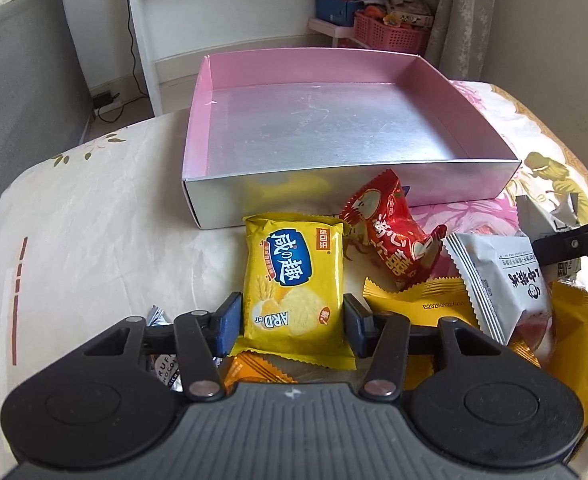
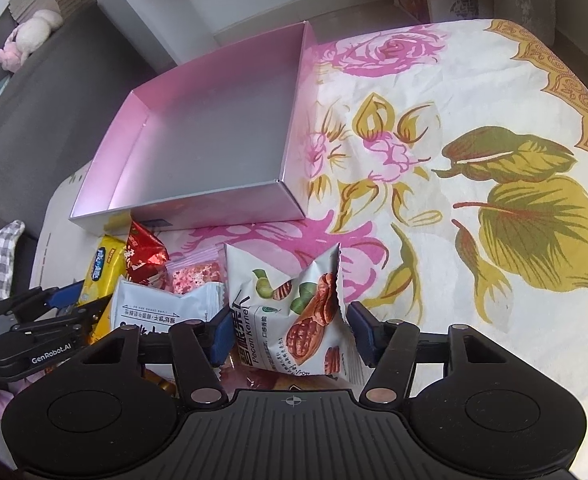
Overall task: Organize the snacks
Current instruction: 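Grasp the yellow chip packet with the left tool while the right tool grasps the white pecan packet, then carry both packets into the pink box and open both tools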
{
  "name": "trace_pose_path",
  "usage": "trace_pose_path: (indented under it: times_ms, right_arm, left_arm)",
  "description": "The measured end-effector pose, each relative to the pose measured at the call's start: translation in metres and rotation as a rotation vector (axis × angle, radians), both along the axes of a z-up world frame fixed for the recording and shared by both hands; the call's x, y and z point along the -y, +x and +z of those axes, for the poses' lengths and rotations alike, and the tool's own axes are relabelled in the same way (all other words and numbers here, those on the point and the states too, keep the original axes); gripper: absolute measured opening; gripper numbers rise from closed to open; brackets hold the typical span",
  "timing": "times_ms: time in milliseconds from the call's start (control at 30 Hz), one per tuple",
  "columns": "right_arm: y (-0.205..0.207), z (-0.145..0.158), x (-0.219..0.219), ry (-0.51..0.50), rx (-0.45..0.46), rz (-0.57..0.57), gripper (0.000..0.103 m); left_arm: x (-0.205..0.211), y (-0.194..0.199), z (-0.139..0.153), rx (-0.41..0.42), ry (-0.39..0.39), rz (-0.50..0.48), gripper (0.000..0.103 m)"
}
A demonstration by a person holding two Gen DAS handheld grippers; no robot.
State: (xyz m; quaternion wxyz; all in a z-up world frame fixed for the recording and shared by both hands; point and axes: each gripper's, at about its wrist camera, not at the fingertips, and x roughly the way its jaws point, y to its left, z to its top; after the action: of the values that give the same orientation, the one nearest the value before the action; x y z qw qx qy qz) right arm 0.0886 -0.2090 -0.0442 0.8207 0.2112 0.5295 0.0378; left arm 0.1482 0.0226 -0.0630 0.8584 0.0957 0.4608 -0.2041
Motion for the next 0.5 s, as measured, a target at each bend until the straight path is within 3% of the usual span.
trace_pose_path:
  times_ms: [300,500]
  right_arm:
    - [-0.002,0.006,-0.002,-0.015,0.015,0.0,0.05]
    - [-0.004,0.015,0.006,0.0,0.041,-0.022,0.05]
  left_arm:
    - [-0.002,-0.003,0.004,-0.03,-0.021,0.052,0.046]
    - [-0.003,-0.008,0.015,0.002,-0.01,0.054,0.045]
